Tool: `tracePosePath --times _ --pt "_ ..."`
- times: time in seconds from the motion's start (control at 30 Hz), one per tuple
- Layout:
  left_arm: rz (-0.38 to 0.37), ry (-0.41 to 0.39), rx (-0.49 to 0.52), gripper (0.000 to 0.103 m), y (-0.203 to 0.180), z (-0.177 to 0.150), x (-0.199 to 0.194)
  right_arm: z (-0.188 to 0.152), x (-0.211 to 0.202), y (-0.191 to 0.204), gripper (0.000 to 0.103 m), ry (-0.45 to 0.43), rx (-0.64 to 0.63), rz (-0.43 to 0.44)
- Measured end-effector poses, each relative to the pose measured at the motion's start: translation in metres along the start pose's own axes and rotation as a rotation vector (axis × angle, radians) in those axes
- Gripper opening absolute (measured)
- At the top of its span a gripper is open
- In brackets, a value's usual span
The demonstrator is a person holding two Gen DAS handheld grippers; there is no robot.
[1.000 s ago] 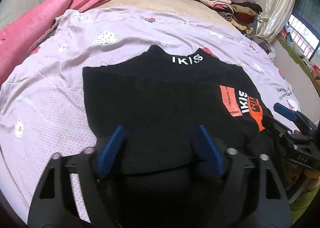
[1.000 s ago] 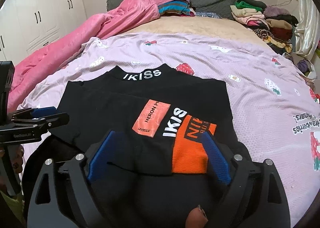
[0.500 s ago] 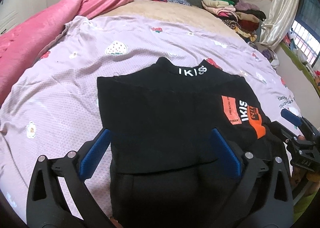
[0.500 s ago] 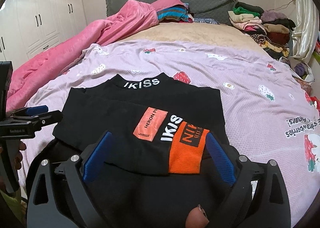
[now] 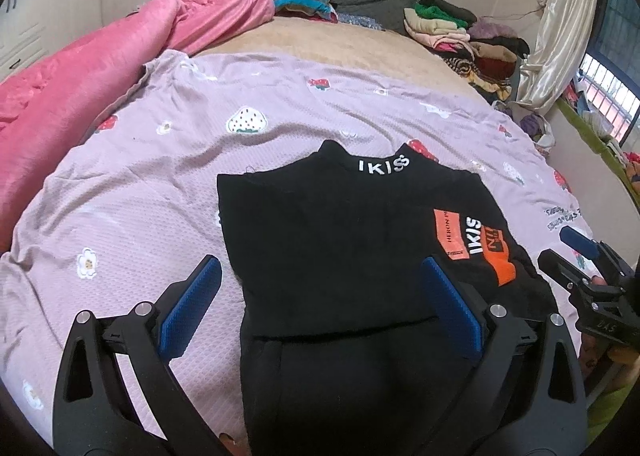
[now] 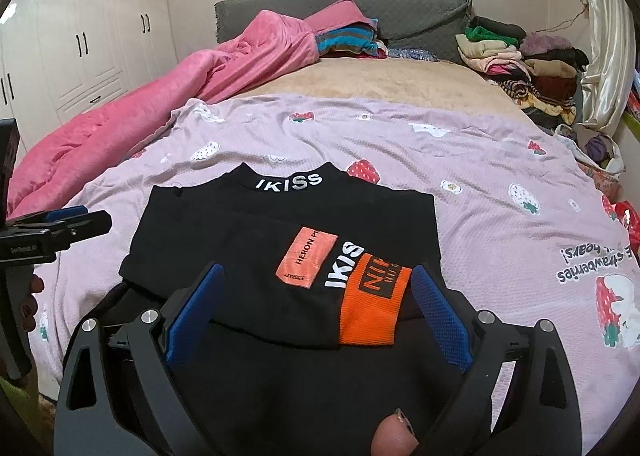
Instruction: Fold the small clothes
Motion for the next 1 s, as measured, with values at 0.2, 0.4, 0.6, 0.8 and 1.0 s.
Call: tracePosePath --times 0.2,0.4,0.6,0.8,1.0 --pt "0.006 -0.015 0.011 0.093 -0.002 -0.006 -0.014 0.002 -0.013 0.001 0.094 -0.017 -0.005 0.003" --pt "0.019 -0.032 0.017 0.093 -0.006 -0.017 -0.030 -0.001 -0.030 0.001 0.095 -0.030 -0.009 0.013" --pt "0.019 -0.040 0.015 0.093 -0.010 -0.030 -0.042 -0.008 -0.039 0.000 0.095 -0.029 -0.023 0.016" --pt "0.030 -0.030 0.017 0.093 -0.013 -0.044 -0.048 -0.017 -0.047 -0.004 0.095 -0.026 -0.015 0.016" --pt "0.044 -0.018 0.024 0.093 -0.016 -0.055 -0.052 -0.026 -0.056 -0.008 0.095 -0.021 -0.015 0.011"
Point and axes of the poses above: each gripper's, at about its wrist camera, not at the fingertips, and x roughly the way its jaws point, y to its left, z to its top, the point moved 5 cm from there along x, roughly the way its jaws point, and after that the axes turned 11 degrees about z, right-handed, at the moved point
